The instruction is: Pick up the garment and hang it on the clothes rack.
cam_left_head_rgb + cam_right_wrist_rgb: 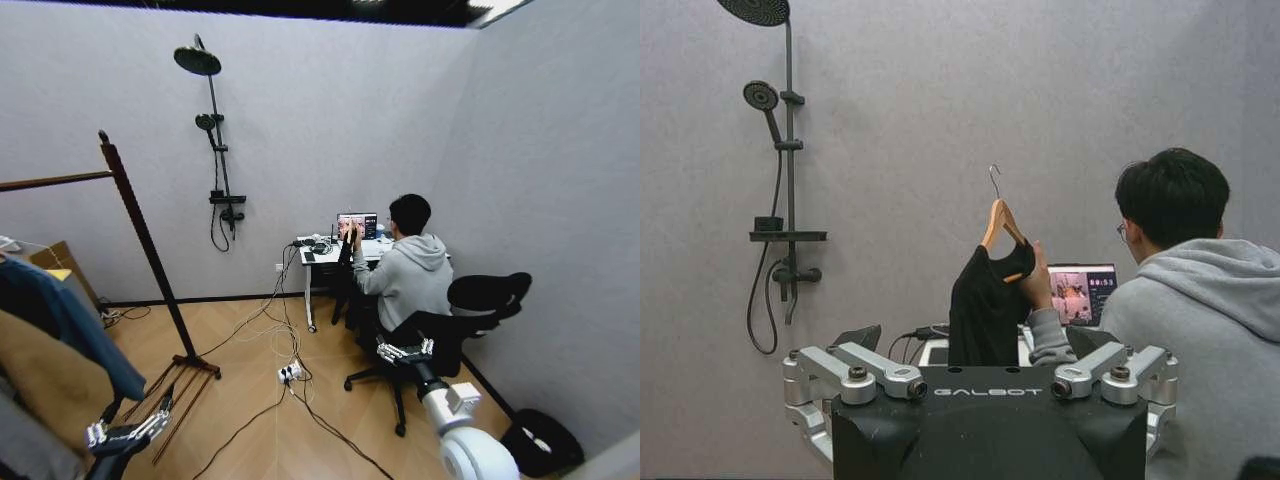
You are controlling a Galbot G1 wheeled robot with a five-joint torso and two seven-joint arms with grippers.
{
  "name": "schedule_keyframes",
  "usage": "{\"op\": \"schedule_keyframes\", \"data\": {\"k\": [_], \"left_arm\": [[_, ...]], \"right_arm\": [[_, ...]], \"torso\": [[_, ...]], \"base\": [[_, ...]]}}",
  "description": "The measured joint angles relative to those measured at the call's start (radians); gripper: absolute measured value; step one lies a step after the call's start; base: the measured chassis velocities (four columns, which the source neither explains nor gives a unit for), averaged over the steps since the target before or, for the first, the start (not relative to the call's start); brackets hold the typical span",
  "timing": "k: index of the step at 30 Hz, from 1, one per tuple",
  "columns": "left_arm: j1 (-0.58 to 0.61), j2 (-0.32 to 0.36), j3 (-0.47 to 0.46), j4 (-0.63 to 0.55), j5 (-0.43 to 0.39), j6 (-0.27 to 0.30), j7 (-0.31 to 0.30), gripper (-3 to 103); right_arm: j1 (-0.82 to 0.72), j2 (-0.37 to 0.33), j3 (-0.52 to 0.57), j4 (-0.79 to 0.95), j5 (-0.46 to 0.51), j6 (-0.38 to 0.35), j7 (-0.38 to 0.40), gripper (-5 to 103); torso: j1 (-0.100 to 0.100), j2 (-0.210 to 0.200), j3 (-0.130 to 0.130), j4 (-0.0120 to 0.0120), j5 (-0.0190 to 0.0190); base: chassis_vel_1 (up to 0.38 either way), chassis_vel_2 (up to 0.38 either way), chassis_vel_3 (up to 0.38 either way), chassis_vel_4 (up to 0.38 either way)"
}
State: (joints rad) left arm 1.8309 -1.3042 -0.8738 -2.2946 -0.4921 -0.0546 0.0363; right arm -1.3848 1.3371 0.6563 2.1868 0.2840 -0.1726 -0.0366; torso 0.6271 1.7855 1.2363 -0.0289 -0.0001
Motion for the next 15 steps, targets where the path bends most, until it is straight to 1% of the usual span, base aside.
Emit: {"op": "schedule_keyframes", "data": {"k": [5,6,8,9,11,12,13,14,15], "left_arm": [[0.000,0.000,0.000,0.000,0.000,0.000,0.000,100],[0.000,0.000,0.000,0.000,0.000,0.000,0.000,100],[0.000,0.000,0.000,0.000,0.000,0.000,0.000,100],[0.000,0.000,0.000,0.000,0.000,0.000,0.000,100],[0.000,0.000,0.000,0.000,0.000,0.000,0.000,100],[0.000,0.000,0.000,0.000,0.000,0.000,0.000,100],[0.000,0.000,0.000,0.000,0.000,0.000,0.000,100],[0.000,0.000,0.000,0.000,0.000,0.000,0.000,100],[0.000,0.000,0.000,0.000,0.000,0.000,0.000,100]], "right_arm": [[0.001,-0.001,0.001,-0.005,0.001,0.002,0.000,100],[0.003,-0.002,0.002,-0.006,0.001,0.003,0.000,100],[0.005,-0.002,0.002,-0.007,0.001,0.003,0.000,100],[0.012,-0.004,0.002,-0.009,0.001,0.003,0.005,100],[0.023,-0.007,0.003,-0.011,0.003,-0.002,0.013,100],[0.059,-0.019,0.007,-0.021,0.017,-0.018,0.029,100],[0.086,-0.029,0.009,-0.031,0.030,-0.029,0.040,100],[0.086,-0.029,0.009,-0.031,0.030,-0.029,0.040,100],[0.132,-0.048,0.009,-0.048,0.057,-0.045,0.056,100]], "torso": [[0.000,0.000,0.000,0.0001,0.0003],[0.000,0.000,0.000,0.0000,-0.0002],[0.000,0.000,0.000,-0.0001,0.0004],[0.000,0.000,0.000,0.0002,0.0004],[0.000,0.000,0.000,-0.0002,-0.0001],[0.000,0.000,0.000,-0.0004,-0.0001],[0.000,0.000,0.000,0.0003,0.0007],[0.000,0.000,0.000,0.0003,0.0007],[0.002,-0.001,0.001,0.0002,0.0007]], "base": [[-0.362,0.347,0.343,-0.351],[-0.378,0.347,0.353,-0.347],[-0.360,0.362,0.356,-0.355],[-0.326,0.362,0.344,-0.362],[-0.383,0.346,0.344,-0.362],[-0.294,0.348,0.346,-0.371],[-0.294,0.348,0.273,-0.306],[-0.294,0.348,0.273,-0.306],[-0.212,0.276,0.273,-0.214]]}}
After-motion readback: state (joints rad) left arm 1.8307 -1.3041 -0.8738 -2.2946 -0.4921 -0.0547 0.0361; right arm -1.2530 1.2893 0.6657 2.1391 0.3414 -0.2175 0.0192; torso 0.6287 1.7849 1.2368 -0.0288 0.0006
